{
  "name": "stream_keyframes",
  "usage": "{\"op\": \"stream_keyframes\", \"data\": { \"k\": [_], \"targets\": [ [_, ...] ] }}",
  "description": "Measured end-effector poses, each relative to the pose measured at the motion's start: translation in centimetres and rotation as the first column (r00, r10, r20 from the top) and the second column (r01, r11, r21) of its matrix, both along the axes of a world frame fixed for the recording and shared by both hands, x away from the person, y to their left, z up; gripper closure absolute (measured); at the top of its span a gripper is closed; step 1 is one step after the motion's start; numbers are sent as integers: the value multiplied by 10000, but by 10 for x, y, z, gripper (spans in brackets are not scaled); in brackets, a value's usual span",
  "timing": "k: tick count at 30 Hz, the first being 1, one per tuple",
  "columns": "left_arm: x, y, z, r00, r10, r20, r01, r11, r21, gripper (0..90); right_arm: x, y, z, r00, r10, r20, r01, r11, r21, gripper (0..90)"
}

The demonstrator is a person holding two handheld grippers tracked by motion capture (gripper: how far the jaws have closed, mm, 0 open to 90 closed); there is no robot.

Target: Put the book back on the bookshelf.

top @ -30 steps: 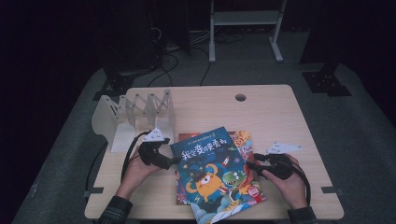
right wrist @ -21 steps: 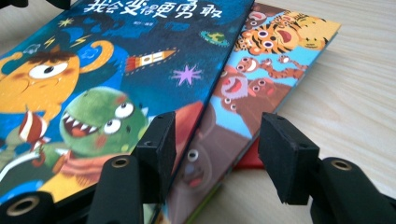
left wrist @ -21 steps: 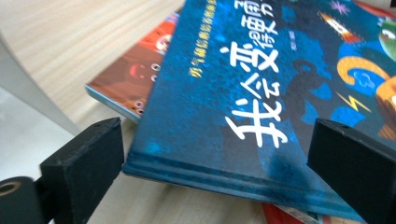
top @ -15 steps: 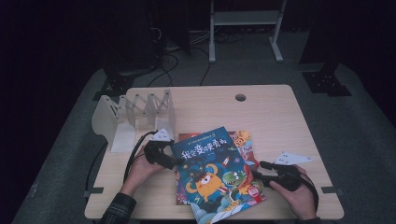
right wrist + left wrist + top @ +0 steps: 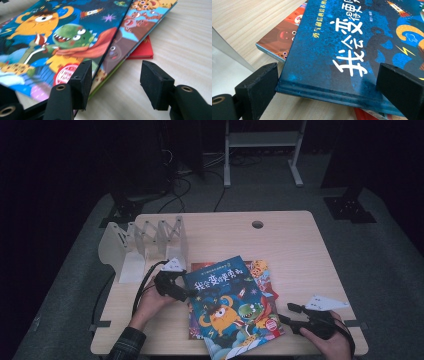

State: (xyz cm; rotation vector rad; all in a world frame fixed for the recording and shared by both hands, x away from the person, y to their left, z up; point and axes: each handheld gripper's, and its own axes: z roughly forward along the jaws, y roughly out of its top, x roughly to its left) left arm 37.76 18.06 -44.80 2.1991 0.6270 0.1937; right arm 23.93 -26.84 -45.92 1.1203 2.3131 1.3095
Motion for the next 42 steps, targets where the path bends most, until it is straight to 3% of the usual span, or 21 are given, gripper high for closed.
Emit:
{"op": "stream_keyframes", "data": {
  "k": [20, 35, 42],
  "targets": [
    [-1, -1, 0, 10000, 73, -32, -73, 10000, 18, 39, -35, -8, -8, 9999, 56, -120, -57, 9999, -98, 414],
    [-3, 0, 3, 9999, -74, -117, 77, 9996, 268, 37, -29, -12, -10, 9997, -62, -241, 63, 10000, 35, 401],
    [-4, 2, 2, 9998, -83, -180, 86, 9998, 176, 36, -23, -15, -10, 9996, -180, -222, 180, 9998, 14, 403]
  ]
}}
